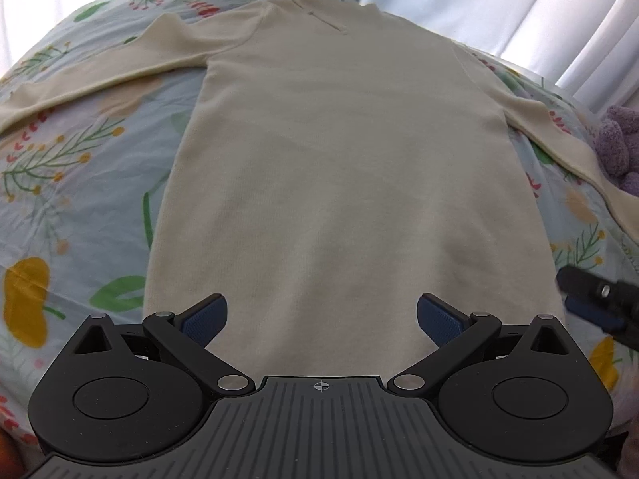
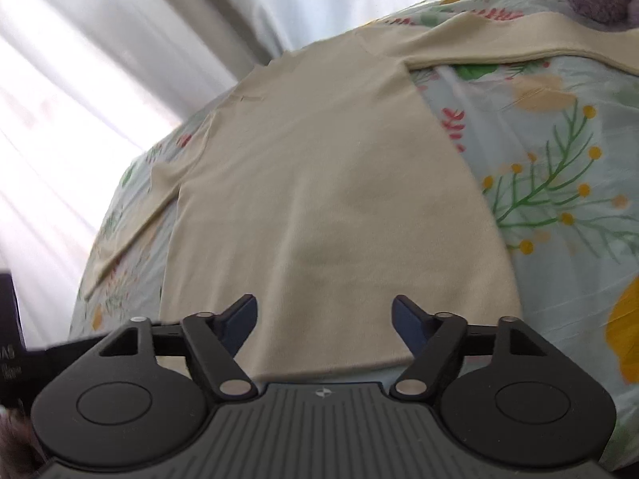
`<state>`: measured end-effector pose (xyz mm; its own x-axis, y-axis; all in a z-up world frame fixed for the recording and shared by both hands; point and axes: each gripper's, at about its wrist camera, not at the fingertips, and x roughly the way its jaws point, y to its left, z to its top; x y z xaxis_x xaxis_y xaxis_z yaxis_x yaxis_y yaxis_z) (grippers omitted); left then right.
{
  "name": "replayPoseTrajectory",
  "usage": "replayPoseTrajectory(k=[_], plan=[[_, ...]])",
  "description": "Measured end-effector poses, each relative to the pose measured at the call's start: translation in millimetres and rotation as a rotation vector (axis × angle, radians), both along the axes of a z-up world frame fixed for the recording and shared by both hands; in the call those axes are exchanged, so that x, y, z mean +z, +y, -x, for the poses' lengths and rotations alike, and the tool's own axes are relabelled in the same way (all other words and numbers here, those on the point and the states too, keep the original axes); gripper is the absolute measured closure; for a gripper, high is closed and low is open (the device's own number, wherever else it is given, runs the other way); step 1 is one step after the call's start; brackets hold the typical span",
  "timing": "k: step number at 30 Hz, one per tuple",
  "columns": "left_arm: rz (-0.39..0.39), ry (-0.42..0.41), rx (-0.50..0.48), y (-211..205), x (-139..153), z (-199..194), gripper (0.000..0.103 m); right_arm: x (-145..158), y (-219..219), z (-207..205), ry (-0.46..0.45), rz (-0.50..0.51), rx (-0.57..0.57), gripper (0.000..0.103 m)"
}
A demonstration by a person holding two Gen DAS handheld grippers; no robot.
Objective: Fold small clothes
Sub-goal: 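Grasp the sweater's sleeve cuff with the right gripper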
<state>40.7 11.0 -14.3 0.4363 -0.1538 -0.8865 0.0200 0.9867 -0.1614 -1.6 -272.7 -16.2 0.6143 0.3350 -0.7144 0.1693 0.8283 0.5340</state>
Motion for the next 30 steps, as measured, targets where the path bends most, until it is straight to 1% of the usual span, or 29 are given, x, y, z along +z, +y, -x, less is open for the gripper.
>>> replayPoseTrajectory(k=[1, 3, 5, 6, 8, 9, 10, 13, 14, 16, 18, 20, 21, 22, 24, 26, 27, 29, 30], plan=[[0.003, -0.010, 0.004, -2, 0, -3, 0.000, 0, -20, -6, -0.028, 0.000, -0.066, 0.049], [-0.022, -0.018, 0.020, -5, -2, -12, 0.000, -2, -65, -17, -0.079, 0.009, -0.220, 0.055], [-0.044, 0.000, 0.036, -8, -5, -21, 0.000, -8, -112, -28, -0.110, -0.008, -0.376, 0.063], [-0.049, 0.009, 0.045, -8, -6, -26, 0.000, -13, -138, -33, -0.118, -0.022, -0.468, 0.074], [-0.055, 0.019, 0.066, -8, -8, -33, 0.000, -27, -184, -43, -0.108, -0.055, -0.632, 0.088], [-0.056, 0.020, 0.079, -7, -8, -36, 0.000, -35, -203, -46, -0.103, -0.079, -0.695, 0.092], [-0.059, 0.018, 0.092, -6, -9, -39, 0.000, -46, -224, -49, -0.100, -0.122, -0.765, 0.092], [-0.074, 0.027, 0.124, -5, -14, -48, 0.000, -73, -265, -52, -0.091, -0.223, -0.913, 0.092], [-0.070, 0.034, 0.131, -5, -15, -51, 0.000, -82, -274, -52, -0.085, -0.262, -0.955, 0.088], [-0.052, 0.033, 0.151, -4, -16, -54, 0.000, -98, -286, -54, -0.083, -0.340, -0.998, 0.087], [-0.040, 0.026, 0.163, -3, -16, -56, 0.000, -106, -292, -54, -0.122, -0.393, -1.029, 0.088], [-0.032, 0.032, 0.162, -3, -18, -60, 0.000, -108, -298, -54, -0.142, -0.430, -1.060, 0.087], [-0.025, 0.033, 0.159, -2, -19, -62, 0.000, -108, -298, -54, -0.146, -0.436, -1.070, 0.085], [-0.017, 0.033, 0.153, -1, -20, -64, 0.000, -106, -299, -55, -0.148, -0.423, -1.069, 0.085], [-0.002, 0.041, 0.138, 0, -22, -70, 0.000, -104, -297, -60, -0.148, -0.380, -1.065, 0.086], [-0.002, 0.048, 0.121, 2, -24, -76, 0.000, -96, -296, -68, -0.128, -0.307, -1.062, 0.087], [-0.005, 0.052, 0.115, 3, -24, -79, 0.000, -89, -293, -71, -0.118, -0.247, -1.050, 0.095], [-0.009, 0.042, 0.110, 6, -23, -86, 0.000, -65, -278, -81, -0.130, -0.086, -0.990, 0.097], [-0.008, 0.031, 0.105, 7, -21, -89, 0.000, -47, -265, -90, -0.154, 0.026, -0.934, 0.097]])
